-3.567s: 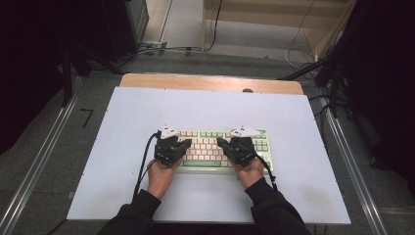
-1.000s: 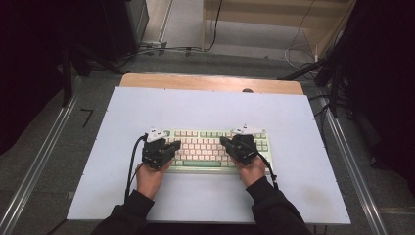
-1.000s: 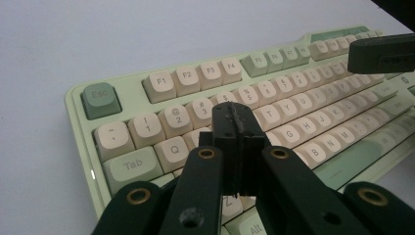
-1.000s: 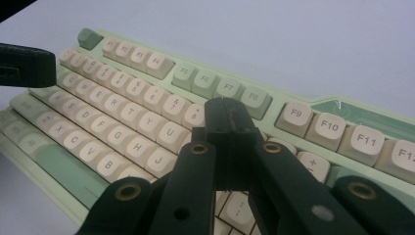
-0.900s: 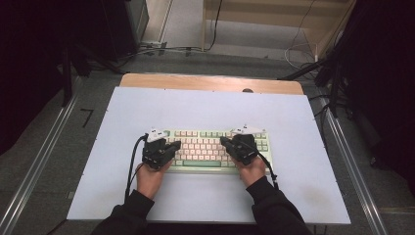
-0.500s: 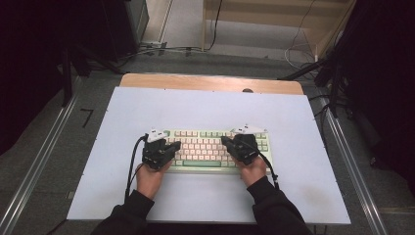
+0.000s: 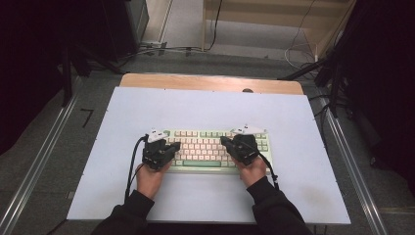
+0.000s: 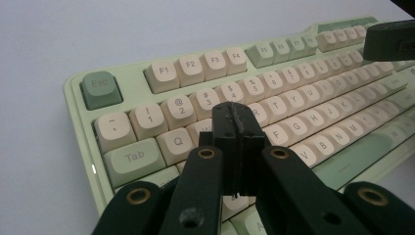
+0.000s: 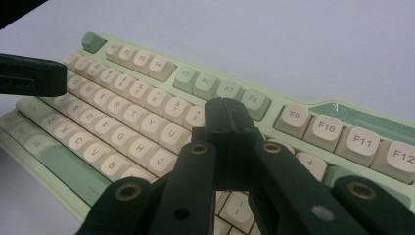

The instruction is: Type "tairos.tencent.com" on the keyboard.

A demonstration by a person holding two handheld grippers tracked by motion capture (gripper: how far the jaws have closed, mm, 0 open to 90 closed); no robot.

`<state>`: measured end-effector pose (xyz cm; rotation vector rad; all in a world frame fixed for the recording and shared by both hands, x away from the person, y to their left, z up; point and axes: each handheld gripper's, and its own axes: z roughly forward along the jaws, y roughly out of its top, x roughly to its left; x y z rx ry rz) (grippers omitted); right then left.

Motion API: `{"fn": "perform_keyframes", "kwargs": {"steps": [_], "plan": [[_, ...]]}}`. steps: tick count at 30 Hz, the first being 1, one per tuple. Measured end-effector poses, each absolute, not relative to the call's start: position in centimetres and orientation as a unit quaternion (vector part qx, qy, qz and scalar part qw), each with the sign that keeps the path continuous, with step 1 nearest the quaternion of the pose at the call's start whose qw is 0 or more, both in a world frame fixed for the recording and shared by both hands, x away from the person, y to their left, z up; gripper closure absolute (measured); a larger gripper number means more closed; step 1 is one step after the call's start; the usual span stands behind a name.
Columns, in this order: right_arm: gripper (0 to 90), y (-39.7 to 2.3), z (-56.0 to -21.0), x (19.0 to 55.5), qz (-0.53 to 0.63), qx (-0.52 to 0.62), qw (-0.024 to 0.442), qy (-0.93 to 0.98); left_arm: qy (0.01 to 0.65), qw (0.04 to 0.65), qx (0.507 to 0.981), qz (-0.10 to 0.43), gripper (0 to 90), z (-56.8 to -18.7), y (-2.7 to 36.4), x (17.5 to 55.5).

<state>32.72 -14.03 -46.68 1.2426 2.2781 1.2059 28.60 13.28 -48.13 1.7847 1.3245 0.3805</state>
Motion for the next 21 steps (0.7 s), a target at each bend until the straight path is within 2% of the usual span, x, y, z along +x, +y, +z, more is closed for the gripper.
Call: {"fn": "perform_keyframes", "kwargs": {"steps": [21], "plan": [[87.8,-14.0,-46.7,32.7,0.416,0.429,0.138,0.789,0.520,0.401,0.738,0.155,90.0,-49.2,12.4,28.8]]}}
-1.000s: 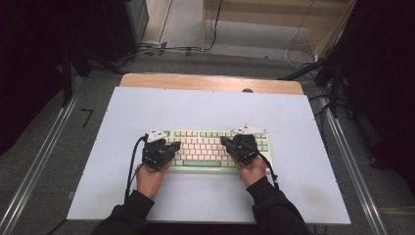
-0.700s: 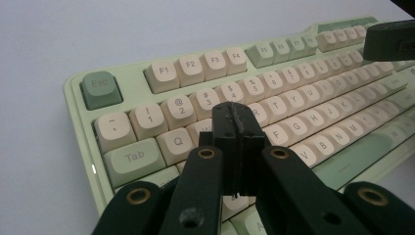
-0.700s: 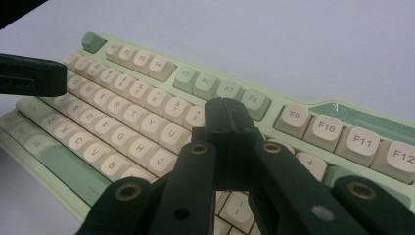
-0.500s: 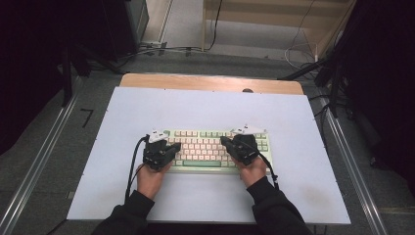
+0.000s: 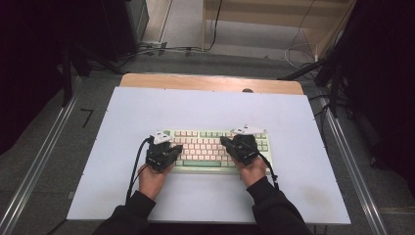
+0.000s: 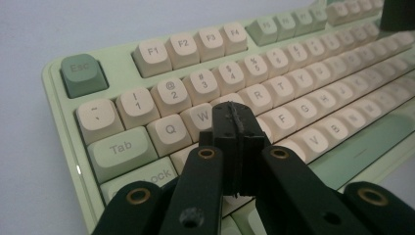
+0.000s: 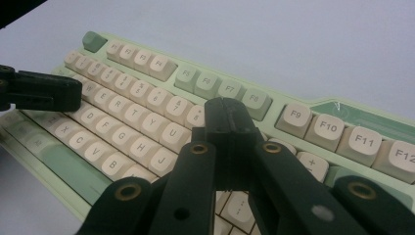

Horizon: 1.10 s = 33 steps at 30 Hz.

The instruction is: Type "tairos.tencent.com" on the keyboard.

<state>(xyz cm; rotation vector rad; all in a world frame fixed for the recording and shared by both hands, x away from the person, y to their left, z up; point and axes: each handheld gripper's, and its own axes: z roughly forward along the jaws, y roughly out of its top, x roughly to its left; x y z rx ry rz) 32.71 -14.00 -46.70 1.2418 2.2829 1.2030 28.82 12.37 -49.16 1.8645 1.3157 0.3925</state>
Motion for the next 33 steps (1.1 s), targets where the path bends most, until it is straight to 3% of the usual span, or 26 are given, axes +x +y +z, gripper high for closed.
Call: {"fn": "perform_keyframes", "kwargs": {"steps": [10,33], "plan": [[87.8,-14.1,-46.6,32.7,0.417,0.430,0.138,0.788,0.524,0.433,0.716,0.158,90.0,-48.2,13.1,28.5],[87.8,-14.2,-46.7,32.3,0.414,0.424,0.140,0.793,0.528,0.434,0.713,0.159,90.0,-48.2,13.4,28.6]]}}
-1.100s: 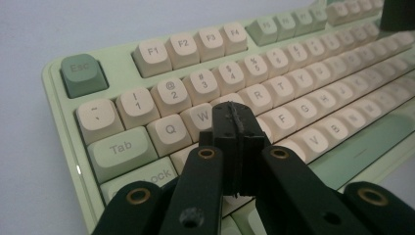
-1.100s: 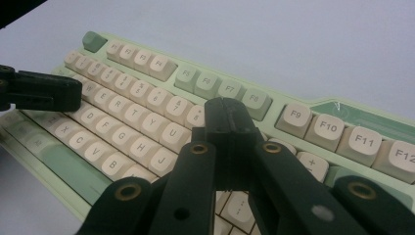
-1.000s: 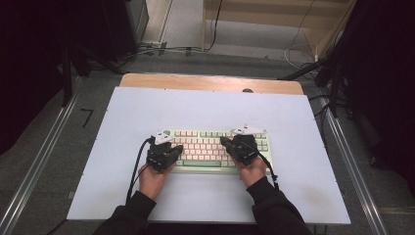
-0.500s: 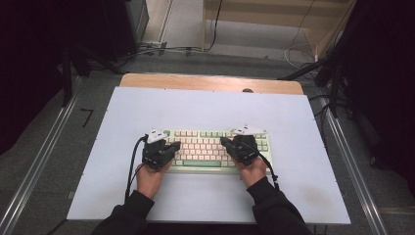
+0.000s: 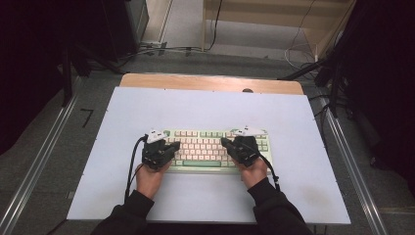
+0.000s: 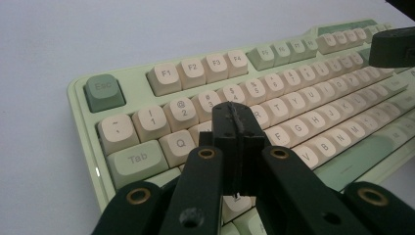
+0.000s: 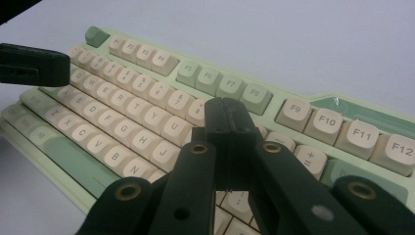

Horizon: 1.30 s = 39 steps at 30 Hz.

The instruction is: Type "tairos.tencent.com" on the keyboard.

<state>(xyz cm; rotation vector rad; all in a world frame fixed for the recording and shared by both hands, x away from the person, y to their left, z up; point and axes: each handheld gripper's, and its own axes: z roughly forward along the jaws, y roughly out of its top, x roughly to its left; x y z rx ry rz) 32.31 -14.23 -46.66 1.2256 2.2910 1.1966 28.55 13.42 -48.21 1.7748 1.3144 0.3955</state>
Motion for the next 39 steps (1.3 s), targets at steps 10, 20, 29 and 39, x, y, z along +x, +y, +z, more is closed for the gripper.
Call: {"fn": "perform_keyframes", "kwargs": {"steps": [10,20,29,39], "plan": [[87.8,-14.5,-46.7,31.9,0.413,0.425,0.138,0.794,0.529,0.432,0.713,0.160,90.0,-48.3,13.4,28.6],[87.8,-14.9,-46.8,31.5,0.410,0.423,0.137,0.796,0.530,0.432,0.712,0.160,90.0,-48.2,13.5,28.5],[87.8,-15.3,-46.9,31.0,0.407,0.421,0.134,0.799,0.530,0.433,0.712,0.160,90.0,-48.2,13.5,28.5],[87.8,-15.6,-47.0,30.6,0.405,0.420,0.132,0.801,0.529,0.434,0.712,0.161,90.0,-48.2,13.5,28.4]]}}
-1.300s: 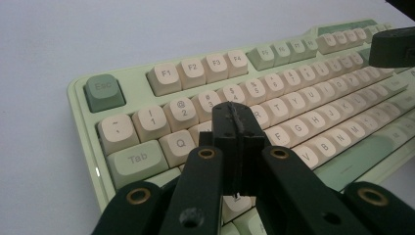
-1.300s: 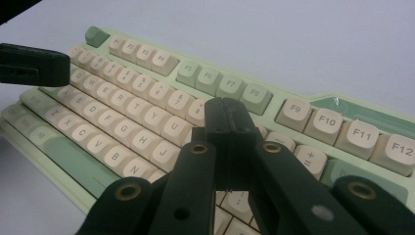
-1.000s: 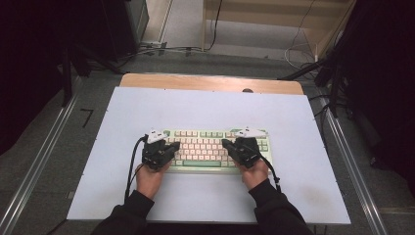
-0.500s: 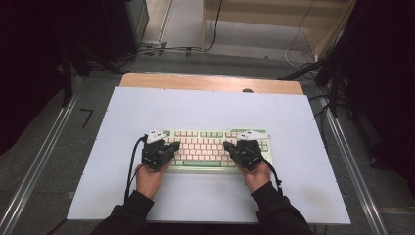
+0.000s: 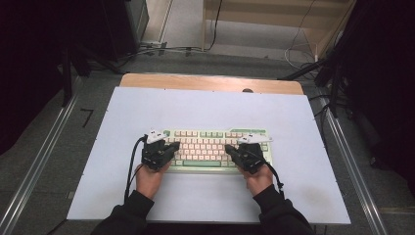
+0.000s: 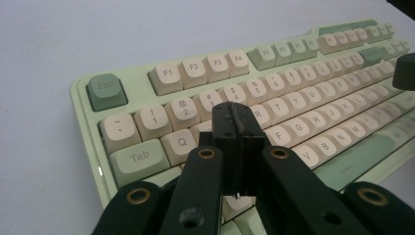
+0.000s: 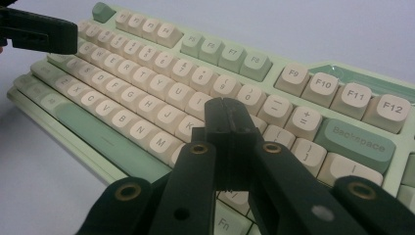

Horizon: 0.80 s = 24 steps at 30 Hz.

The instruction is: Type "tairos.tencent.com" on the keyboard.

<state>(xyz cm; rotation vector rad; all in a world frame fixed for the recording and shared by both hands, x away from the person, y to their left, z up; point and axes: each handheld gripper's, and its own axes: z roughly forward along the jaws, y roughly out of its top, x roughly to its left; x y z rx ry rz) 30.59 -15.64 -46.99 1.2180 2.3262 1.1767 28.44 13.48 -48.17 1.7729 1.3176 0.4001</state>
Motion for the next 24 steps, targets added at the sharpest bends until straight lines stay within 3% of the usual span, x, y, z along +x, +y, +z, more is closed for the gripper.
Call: {"fn": "perform_keyframes", "kwargs": {"steps": [24], "plan": [[87.8,-15.53,-47.30,30.33,0.401,0.419,0.129,0.805,0.528,0.434,0.712,0.161,90.0,-48.14,13.47,28.39]]}}
